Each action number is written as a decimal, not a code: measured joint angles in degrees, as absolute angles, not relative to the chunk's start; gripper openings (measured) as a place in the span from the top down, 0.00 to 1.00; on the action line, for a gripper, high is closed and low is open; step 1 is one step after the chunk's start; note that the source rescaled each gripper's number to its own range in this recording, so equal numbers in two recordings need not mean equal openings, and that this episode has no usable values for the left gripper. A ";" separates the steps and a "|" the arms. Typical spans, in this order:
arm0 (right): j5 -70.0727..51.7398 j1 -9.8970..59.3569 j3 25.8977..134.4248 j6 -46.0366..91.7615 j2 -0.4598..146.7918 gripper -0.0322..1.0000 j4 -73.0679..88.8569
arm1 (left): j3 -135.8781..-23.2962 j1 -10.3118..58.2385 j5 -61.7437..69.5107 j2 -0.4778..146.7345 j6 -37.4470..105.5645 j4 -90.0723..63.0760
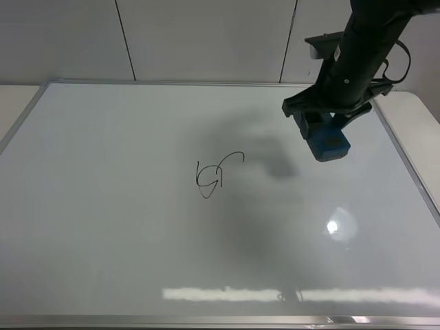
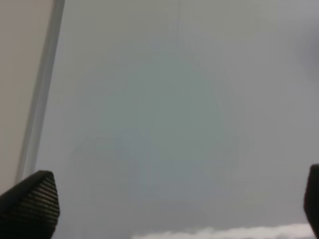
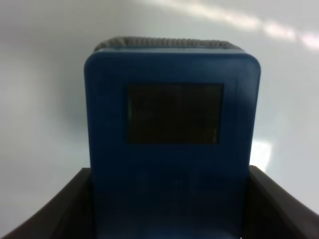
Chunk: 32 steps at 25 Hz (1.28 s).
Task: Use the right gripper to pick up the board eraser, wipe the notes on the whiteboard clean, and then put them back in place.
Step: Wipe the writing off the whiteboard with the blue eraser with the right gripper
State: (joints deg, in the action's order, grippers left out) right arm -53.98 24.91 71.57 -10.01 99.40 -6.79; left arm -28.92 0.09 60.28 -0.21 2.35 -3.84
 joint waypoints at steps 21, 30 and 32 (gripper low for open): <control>-62.23 45.42 95.00 2.07 115.11 0.92 -3.85 | -28.92 0.09 60.28 -0.21 2.35 -3.84; -63.50 49.87 101.33 3.03 123.35 0.92 -2.97 | -28.92 0.09 60.28 -0.21 2.35 -3.84; -63.43 50.54 101.60 3.05 124.54 0.92 -2.37 | -28.92 0.09 60.28 -0.21 2.35 -3.84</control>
